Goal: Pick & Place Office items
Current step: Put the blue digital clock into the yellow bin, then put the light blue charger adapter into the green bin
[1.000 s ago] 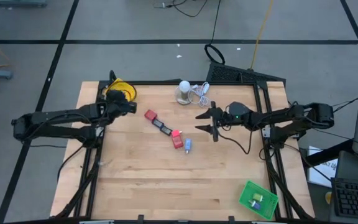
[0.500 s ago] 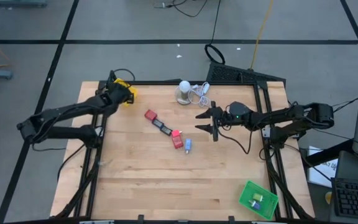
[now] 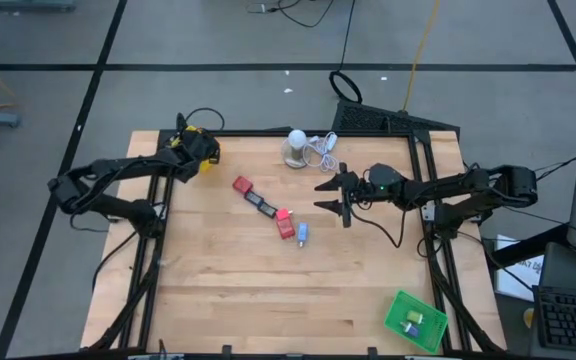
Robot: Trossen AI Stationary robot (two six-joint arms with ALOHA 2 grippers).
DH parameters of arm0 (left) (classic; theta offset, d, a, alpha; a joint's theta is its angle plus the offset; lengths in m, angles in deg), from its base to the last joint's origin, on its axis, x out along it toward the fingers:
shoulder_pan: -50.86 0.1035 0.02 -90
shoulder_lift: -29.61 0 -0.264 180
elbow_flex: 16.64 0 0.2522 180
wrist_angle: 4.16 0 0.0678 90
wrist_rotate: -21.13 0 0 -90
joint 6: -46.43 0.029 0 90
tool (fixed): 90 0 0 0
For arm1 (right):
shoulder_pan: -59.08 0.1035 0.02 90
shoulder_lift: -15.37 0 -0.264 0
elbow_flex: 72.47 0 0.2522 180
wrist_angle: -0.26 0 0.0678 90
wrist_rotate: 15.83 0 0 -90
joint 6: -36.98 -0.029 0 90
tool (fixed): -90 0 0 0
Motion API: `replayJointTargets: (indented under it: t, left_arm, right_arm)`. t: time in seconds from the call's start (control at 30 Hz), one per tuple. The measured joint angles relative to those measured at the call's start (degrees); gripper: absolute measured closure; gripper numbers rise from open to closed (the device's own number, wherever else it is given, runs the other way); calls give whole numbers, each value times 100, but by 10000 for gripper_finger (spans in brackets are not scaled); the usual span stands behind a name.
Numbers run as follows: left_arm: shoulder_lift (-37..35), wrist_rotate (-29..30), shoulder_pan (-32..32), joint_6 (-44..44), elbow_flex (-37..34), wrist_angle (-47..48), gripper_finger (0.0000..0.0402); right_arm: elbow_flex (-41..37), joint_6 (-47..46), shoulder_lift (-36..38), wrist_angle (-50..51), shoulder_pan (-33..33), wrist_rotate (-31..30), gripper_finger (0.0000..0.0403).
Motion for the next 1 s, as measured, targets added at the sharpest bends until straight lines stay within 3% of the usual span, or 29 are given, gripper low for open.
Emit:
replayJointTargets:
  t: [0.23,0.6,0.8,1.0]
  left_arm:
    - [57,13,132,-2,0,-50,313]
    - [35,-20,247,136,2,19,226]
    - [-278,-1032,289,470,2,15,181]
    - [-1186,-2269,285,474,4,20,166]
  right_arm:
    - [1,17,-2,6,0,-2,193]
    - [2,73,-2,-2,0,-17,193]
    - [4,85,-2,8,0,-15,193]
    - [4,85,-3,4,0,-11,193]
